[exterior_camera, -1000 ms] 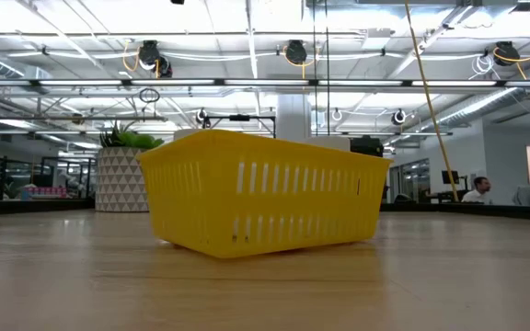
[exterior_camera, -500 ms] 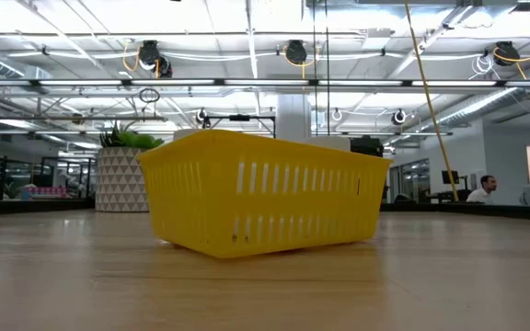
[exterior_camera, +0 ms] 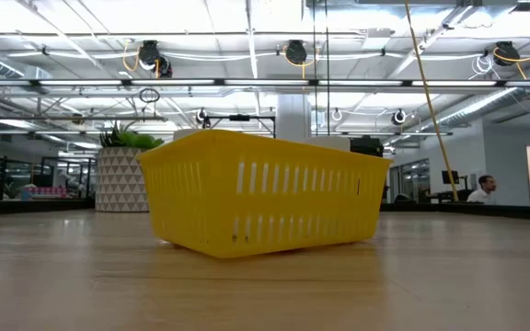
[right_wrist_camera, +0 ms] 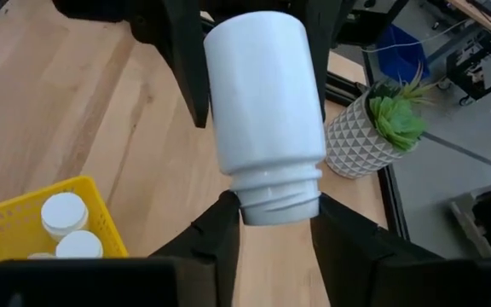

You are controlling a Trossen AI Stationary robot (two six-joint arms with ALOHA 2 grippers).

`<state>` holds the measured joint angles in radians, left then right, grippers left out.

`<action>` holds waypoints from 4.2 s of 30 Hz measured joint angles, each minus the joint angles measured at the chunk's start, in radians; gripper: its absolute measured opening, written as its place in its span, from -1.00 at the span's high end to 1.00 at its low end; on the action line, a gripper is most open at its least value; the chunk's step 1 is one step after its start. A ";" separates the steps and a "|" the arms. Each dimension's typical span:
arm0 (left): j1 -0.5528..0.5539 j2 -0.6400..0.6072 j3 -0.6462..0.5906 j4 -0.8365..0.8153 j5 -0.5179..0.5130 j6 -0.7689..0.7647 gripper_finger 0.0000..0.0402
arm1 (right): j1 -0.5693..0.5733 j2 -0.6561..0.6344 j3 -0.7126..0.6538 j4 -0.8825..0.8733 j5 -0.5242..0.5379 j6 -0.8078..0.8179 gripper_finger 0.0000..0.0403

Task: Pick and place pill bottles into a basket
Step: Adjust the white medicine bottle in the yellow bin

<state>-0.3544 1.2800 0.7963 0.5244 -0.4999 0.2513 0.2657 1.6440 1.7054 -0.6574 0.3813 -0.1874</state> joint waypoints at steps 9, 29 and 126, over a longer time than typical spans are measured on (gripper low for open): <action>-0.023 -0.034 0.000 0.006 -0.049 0.054 0.13 | 0.003 0.003 -0.003 -0.020 0.100 0.020 0.00; 0.105 -0.136 -0.508 0.987 0.330 0.104 0.13 | 0.004 -0.046 -0.001 -0.189 0.194 0.175 0.12; 0.523 0.067 0.109 0.764 1.159 -0.226 0.14 | -0.194 0.008 -0.072 1.093 -0.516 -0.288 -0.21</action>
<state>0.1687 1.3472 0.9051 1.2883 0.6586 0.0257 0.0719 1.6520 1.6337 0.4358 -0.1349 -0.4754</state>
